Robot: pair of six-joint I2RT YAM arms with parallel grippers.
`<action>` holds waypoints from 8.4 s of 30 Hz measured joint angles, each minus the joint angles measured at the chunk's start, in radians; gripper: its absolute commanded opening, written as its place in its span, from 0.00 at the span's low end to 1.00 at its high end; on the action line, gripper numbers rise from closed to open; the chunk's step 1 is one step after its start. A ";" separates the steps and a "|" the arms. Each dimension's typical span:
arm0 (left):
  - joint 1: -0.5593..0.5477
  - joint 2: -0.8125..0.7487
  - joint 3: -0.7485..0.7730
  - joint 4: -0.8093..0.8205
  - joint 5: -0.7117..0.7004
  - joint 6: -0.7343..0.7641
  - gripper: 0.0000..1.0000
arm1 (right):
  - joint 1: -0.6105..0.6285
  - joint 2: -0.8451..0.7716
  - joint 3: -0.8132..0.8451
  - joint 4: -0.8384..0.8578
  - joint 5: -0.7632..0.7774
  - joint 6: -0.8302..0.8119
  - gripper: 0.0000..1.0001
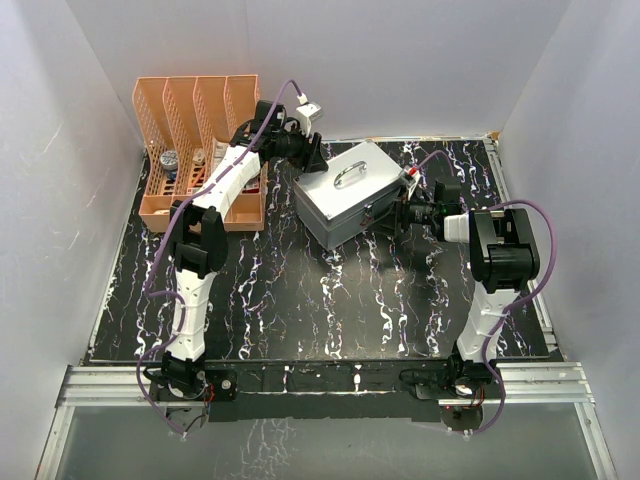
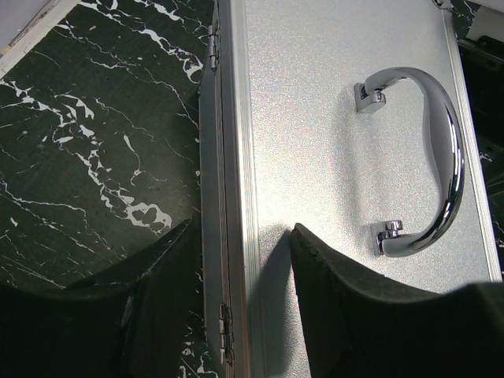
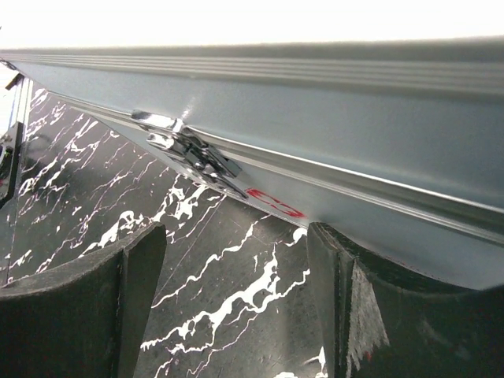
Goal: Organize the medicine kit
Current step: Close the medicine box at the center of the board.
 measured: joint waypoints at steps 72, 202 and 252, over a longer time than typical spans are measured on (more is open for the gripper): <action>-0.003 0.013 0.010 -0.003 0.018 -0.036 0.48 | 0.025 0.198 -0.177 1.020 0.210 1.054 0.60; -0.015 0.006 0.009 -0.014 -0.008 0.010 0.48 | 0.035 0.048 -0.187 1.021 0.227 1.135 0.55; -0.023 -0.016 -0.028 0.004 -0.014 0.023 0.47 | 0.027 0.016 -0.354 1.021 0.261 1.072 0.60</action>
